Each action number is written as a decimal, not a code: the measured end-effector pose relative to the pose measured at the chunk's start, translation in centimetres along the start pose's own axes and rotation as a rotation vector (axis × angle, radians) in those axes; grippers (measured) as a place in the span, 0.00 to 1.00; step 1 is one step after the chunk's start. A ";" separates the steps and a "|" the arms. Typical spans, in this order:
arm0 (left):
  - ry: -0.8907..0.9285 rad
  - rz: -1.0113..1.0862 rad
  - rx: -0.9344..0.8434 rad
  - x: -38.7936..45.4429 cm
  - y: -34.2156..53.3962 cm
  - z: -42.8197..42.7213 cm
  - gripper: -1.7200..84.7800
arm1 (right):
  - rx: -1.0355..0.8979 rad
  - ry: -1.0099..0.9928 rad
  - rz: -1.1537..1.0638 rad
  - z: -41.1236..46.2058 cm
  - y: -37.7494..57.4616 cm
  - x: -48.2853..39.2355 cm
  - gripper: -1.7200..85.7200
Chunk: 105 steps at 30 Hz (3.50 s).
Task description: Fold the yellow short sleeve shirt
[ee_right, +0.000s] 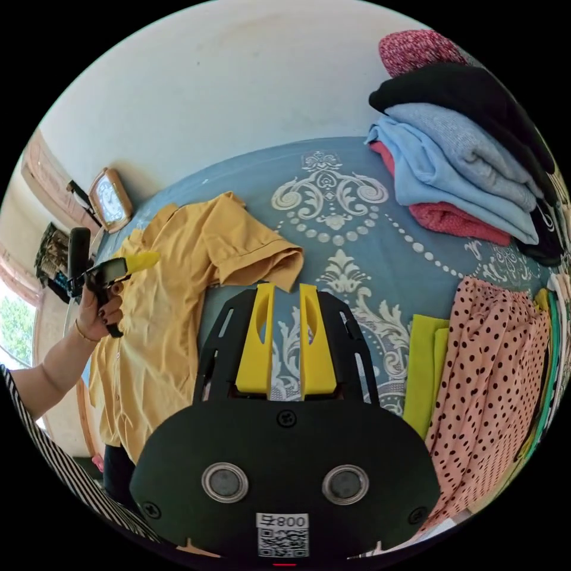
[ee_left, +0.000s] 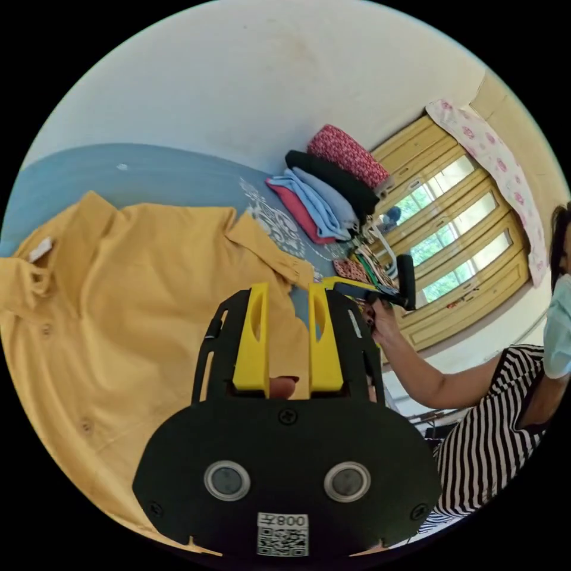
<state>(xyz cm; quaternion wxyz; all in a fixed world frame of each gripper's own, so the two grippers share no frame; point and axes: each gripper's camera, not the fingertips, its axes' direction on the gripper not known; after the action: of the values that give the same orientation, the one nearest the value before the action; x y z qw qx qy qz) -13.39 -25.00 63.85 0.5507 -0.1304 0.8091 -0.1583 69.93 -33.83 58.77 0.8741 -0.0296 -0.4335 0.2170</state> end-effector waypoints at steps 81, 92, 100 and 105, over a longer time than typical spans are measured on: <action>-0.908 -0.425 0.237 6.2 44.6 -39.2 0.05 | -0.347 -0.436 -0.991 54.5 -7.1 -37.9 0.08; -0.884 -0.451 0.276 8.8 49.5 -41.6 0.04 | -0.387 -0.317 -0.992 65.5 -6.0 -36.0 0.05; -1.040 -0.421 0.402 13.4 53.6 -45.8 0.05 | -0.392 -0.907 -0.779 65.4 -9.4 -31.8 0.05; -0.993 -0.509 0.349 12.6 56.5 -46.8 0.08 | -0.589 -0.639 -0.899 70.4 -6.7 -33.1 0.05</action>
<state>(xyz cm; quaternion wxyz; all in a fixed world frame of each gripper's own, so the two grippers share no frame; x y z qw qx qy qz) -63.59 27.18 46.63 0.8220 -0.2865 0.3591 -0.3364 0.45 -62.87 79.52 0.6623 -0.0174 -0.6852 -0.3026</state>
